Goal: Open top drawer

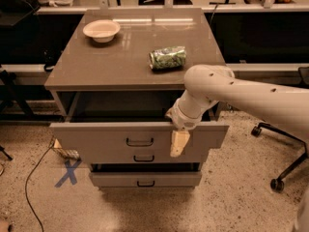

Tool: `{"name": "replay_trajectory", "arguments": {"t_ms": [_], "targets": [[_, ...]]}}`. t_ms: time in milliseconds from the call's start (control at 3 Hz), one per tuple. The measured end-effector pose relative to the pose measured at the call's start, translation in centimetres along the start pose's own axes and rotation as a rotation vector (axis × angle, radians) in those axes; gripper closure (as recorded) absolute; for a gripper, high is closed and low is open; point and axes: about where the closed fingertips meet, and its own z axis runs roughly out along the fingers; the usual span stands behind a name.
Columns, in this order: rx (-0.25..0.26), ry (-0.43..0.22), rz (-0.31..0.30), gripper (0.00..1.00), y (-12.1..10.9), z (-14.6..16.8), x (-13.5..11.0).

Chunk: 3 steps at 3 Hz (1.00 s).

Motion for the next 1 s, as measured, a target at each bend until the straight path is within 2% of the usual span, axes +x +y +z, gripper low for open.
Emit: {"name": "replay_trajectory", "arguments": {"t_ms": [333, 667, 1000], "targets": [[-0.013, 0.029, 0.028, 0.42, 0.8, -0.1, 1.0], [0.007, 0.062, 0.071, 0.66, 2.0, -1.6, 2.4], [0.007, 0.062, 0.071, 0.88, 2.0, -1.6, 2.4]]}}
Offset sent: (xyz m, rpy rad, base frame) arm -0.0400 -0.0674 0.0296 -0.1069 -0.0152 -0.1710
